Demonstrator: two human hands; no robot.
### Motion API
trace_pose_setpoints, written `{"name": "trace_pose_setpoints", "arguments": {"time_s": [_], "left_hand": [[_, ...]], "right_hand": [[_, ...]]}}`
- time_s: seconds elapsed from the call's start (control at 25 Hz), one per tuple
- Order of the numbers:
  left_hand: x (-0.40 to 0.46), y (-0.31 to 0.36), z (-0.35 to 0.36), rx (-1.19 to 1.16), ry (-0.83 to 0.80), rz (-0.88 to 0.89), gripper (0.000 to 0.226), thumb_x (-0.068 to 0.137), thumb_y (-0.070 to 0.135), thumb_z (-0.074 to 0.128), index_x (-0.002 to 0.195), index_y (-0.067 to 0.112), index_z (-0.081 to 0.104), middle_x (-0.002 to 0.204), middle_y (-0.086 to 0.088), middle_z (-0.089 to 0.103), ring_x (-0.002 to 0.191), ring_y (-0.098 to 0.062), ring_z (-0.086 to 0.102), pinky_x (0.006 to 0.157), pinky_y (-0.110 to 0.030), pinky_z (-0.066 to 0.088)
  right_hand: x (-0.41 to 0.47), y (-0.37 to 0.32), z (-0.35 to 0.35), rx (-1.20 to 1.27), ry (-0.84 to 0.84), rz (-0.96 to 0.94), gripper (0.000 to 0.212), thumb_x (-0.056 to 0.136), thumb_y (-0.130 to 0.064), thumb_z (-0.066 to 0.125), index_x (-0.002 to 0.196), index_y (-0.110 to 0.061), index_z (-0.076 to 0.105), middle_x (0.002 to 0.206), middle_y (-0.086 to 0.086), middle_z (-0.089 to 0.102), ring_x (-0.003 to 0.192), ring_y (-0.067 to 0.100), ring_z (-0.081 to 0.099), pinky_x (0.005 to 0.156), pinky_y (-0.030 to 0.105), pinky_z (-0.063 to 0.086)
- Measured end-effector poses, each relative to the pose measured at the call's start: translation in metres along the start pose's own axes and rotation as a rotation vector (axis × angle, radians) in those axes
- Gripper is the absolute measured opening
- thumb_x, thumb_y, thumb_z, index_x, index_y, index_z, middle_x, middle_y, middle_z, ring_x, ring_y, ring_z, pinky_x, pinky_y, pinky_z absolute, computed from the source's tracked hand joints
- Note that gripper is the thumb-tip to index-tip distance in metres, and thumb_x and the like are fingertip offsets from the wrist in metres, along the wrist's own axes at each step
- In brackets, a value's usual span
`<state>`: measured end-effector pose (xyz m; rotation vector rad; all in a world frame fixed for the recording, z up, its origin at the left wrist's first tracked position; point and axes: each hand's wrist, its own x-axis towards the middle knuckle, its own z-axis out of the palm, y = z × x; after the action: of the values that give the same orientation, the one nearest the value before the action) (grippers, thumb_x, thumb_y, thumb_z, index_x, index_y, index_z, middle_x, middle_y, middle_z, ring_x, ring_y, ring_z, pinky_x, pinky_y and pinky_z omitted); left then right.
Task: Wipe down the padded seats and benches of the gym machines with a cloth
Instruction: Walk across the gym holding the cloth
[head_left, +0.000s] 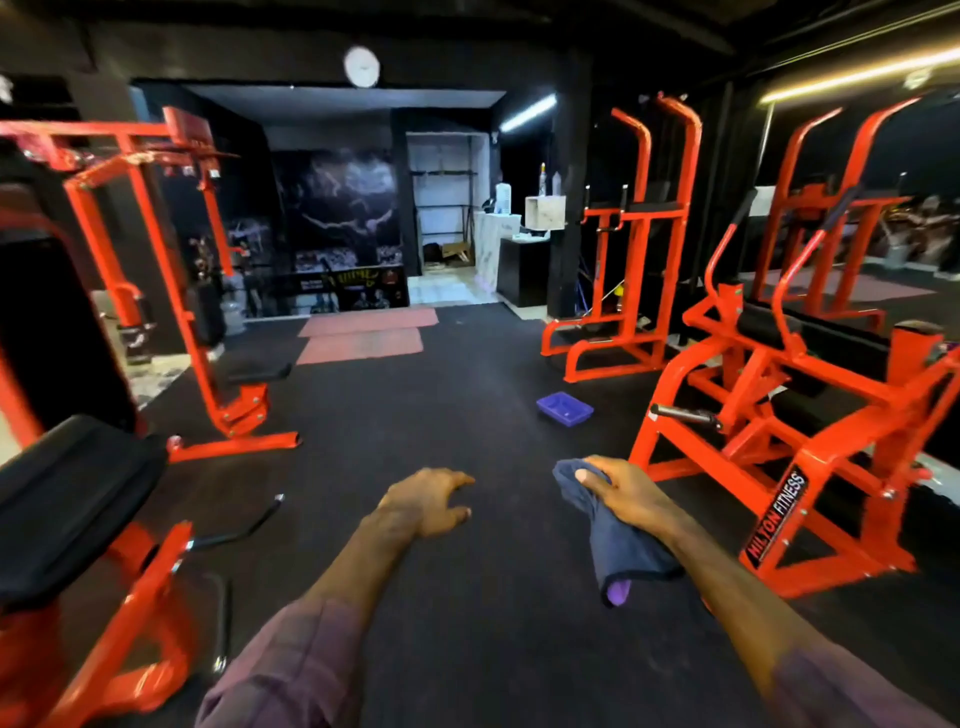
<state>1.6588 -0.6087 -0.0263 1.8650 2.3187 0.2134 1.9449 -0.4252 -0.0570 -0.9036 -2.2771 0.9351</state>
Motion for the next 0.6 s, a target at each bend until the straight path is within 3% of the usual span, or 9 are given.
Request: {"name": "trace_pose_setpoints", "arguments": {"time_s": [0.16, 0.24, 0.36, 0.6], "left_hand": [[0.148, -0.048, -0.011, 0.005, 0.025, 0.044, 0.062, 0.098, 0.051, 0.062, 0.156, 0.036, 0.046, 0.157, 0.009, 0.051, 0.147, -0.019, 0.045, 0.117, -0.042, 0.042], [0.234, -0.077, -0.009, 0.009, 0.021, 0.067, 0.062, 0.098, 0.050, 0.063, 0.156, 0.035, 0.046, 0.155, 0.009, 0.053, 0.145, -0.018, 0.046, 0.117, -0.041, 0.043], [0.362, -0.113, -0.004, -0.005, -0.005, 0.084, 0.062, 0.098, 0.050, 0.063, 0.156, 0.035, 0.047, 0.154, 0.008, 0.054, 0.144, -0.018, 0.047, 0.117, -0.041, 0.043], [0.588, -0.172, -0.043, -0.072, 0.007, 0.090, 0.062, 0.097, 0.051, 0.063, 0.155, 0.036, 0.048, 0.152, 0.008, 0.057, 0.141, -0.017, 0.052, 0.114, -0.043, 0.046]], "right_hand": [[0.128, 0.047, -0.003, -0.023, 0.034, 0.057, 0.014, 0.105, -0.028, 0.062, 0.114, -0.032, 0.072, 0.103, -0.015, 0.074, 0.102, 0.003, 0.066, 0.098, 0.029, 0.050], [0.204, 0.085, 0.002, -0.039, 0.035, 0.074, 0.016, 0.106, -0.026, 0.062, 0.116, -0.029, 0.073, 0.106, -0.014, 0.074, 0.105, 0.004, 0.067, 0.098, 0.025, 0.049], [0.325, 0.138, 0.000, -0.060, 0.009, 0.119, 0.023, 0.105, -0.026, 0.062, 0.124, -0.019, 0.073, 0.113, -0.012, 0.073, 0.109, 0.007, 0.067, 0.092, 0.009, 0.044], [0.546, 0.181, -0.026, -0.062, 0.032, 0.135, 0.026, 0.105, -0.023, 0.063, 0.128, -0.015, 0.073, 0.120, -0.007, 0.073, 0.113, 0.006, 0.066, 0.096, 0.010, 0.046]]}}
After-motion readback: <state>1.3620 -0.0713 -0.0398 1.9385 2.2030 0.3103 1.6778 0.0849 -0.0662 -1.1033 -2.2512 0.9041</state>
